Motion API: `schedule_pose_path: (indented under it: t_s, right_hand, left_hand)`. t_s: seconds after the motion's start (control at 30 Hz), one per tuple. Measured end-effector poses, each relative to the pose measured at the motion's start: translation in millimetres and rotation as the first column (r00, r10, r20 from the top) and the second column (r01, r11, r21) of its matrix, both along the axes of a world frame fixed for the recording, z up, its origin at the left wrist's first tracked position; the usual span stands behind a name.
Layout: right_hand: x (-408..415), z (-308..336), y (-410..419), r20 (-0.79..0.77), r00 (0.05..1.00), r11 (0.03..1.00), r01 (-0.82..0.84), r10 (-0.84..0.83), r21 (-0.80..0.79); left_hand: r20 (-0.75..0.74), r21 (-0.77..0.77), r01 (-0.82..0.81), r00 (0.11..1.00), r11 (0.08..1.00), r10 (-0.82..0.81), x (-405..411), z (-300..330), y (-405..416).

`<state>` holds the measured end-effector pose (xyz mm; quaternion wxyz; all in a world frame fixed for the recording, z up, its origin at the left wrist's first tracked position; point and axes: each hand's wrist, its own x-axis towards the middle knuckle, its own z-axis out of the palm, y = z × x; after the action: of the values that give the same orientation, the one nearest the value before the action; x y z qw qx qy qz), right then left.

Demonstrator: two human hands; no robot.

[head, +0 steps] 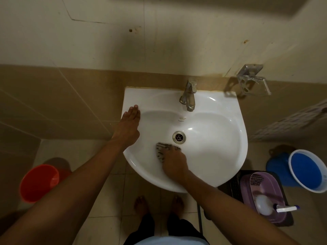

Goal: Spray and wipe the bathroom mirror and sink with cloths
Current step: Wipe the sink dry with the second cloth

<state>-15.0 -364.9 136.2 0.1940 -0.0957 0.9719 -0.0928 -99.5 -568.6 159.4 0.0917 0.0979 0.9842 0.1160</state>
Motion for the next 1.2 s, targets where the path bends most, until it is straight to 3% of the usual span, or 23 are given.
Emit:
schedule_pose_path:
  t_s: [0.13,0.23,0.33,0.43,0.5,0.57,0.73,0.87,0.93,1.03,1.2]
  right_hand:
    - [4,22,-40,0.03,0.999,0.941,0.051,-0.044,-0.335]
    - [-7,41,-44,0.294,0.942,0.781,0.305,-0.163,-0.545]
    - [-13,49,-27,0.643,0.733,0.384,0.672,-0.223,-0.633]
    - [-3,47,-13,0.835,0.539,-0.06,0.835,-0.112,-0.547]
    - [1,42,-7,0.881,0.473,-0.266,0.845,-0.03,-0.463]
    - [2,40,-3,0.892,0.451,-0.38,0.826,0.002,-0.417]
    - [-3,51,6,0.884,0.467,-0.536,0.742,-0.015,-0.401]
    - [-3,58,18,0.879,0.477,-0.628,0.686,0.006,-0.367]
    - [-3,59,27,0.858,0.513,-0.63,0.679,0.04,-0.377]
    - [-1,64,40,0.819,0.564,-0.603,0.691,0.106,-0.399]
    - [3,81,56,0.776,0.629,-0.525,0.677,0.049,-0.516]
  left_hand:
    - [0.035,0.016,0.017,0.999,1.0,-0.018,0,6,0]
    - [0.113,0.106,-0.017,0.994,0.994,0.005,-4,13,0]
    - [0.216,0.355,-0.16,0.973,0.921,0.086,-9,18,-2]
    - [0.306,0.575,-0.367,0.925,0.732,0.223,-7,21,-4]
    - [0.355,0.633,-0.44,0.896,0.637,0.266,0,24,0]
    - [0.406,0.644,-0.48,0.875,0.596,0.266,10,30,7]
    - [0.63,0.7,-0.608,0.773,0.375,0.077,37,62,32]
    - [0.59,0.768,-0.556,0.807,0.318,-0.016,47,70,44]
    - [0.539,0.799,-0.519,0.842,0.303,0.019,46,76,49]
    - [0.519,0.831,-0.519,0.853,0.199,0.058,39,84,53]
    - [0.517,0.822,-0.527,0.85,0.217,0.103,41,87,72]
